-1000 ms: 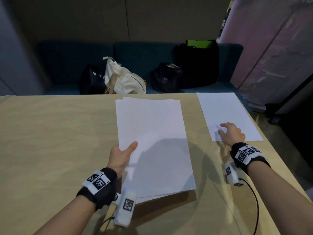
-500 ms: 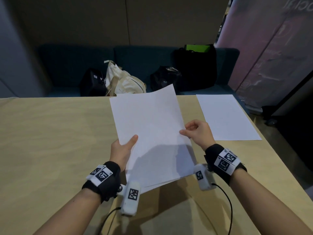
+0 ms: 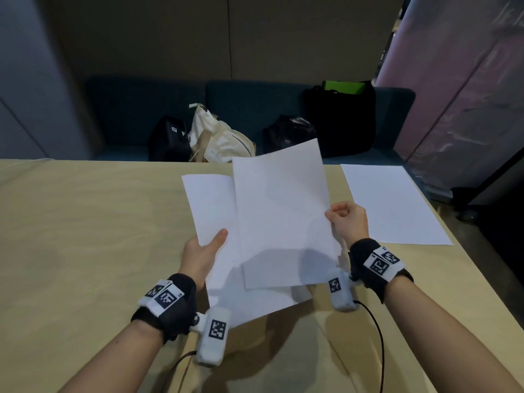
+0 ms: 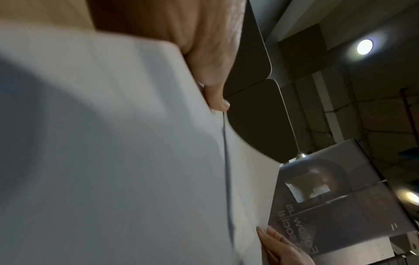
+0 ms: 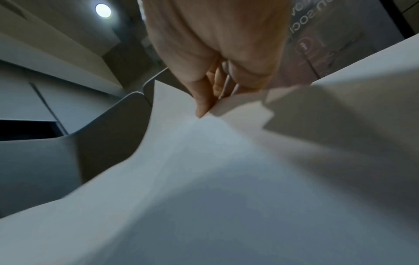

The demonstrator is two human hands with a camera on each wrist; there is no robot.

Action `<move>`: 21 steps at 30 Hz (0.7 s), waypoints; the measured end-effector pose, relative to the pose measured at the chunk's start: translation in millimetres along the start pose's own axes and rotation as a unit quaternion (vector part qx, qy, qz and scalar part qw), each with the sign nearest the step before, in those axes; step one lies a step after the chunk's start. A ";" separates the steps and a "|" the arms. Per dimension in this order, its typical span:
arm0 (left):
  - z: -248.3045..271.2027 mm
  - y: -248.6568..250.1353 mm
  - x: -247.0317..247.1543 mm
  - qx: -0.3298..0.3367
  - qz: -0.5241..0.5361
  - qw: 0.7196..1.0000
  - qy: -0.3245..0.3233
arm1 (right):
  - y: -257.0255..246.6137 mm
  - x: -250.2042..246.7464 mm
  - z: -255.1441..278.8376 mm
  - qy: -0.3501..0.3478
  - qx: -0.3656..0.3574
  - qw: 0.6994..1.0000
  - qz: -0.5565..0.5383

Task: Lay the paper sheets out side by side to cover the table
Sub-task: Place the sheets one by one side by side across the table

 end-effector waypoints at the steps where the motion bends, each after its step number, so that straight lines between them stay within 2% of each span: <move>1: -2.3 0.6 -6.1 0.003 0.003 1.000 0.018 | 2.1 -0.3 -7.5 0.021 0.009 1.000 0.002; 3: -6.3 2.7 -19.2 0.008 0.007 0.999 0.050 | 4.4 -0.2 -20.8 0.054 0.028 0.998 0.019; 6: -14.7 1.1 -39.1 0.015 -0.028 0.995 0.091 | 8.0 1.6 -34.0 0.065 0.033 0.995 0.067; 9: -27.1 -11.6 -61.2 -0.040 -0.117 0.986 0.109 | 18.0 3.5 -44.1 0.061 0.048 0.987 0.144; 11: -33.4 -20.4 -73.2 -0.070 -0.171 0.978 0.099 | 23.3 5.3 -47.8 0.030 0.052 0.975 0.215; 15: -33.2 -21.0 -80.4 -0.035 -0.240 0.965 0.105 | 21.1 14.8 -37.3 -0.045 -0.021 0.917 0.396; 18: -30.1 -10.8 -76.0 -0.011 -0.194 0.975 0.109 | 20.2 31.6 -7.2 -0.143 -0.064 0.874 0.460; 21: -26.9 2.4 -72.3 0.011 -0.130 0.985 0.114 | 26.4 45.1 25.4 -0.219 -0.067 0.830 0.508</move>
Point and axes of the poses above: each hand's wrist, its own z-axis away from the middle knuckle, its own x-axis out of the palm, y = z × x, the point moved 2 cm from there along -z, towards the middle knuckle, and after that the axes turned 5 degrees about x, right-handed, at the moved point
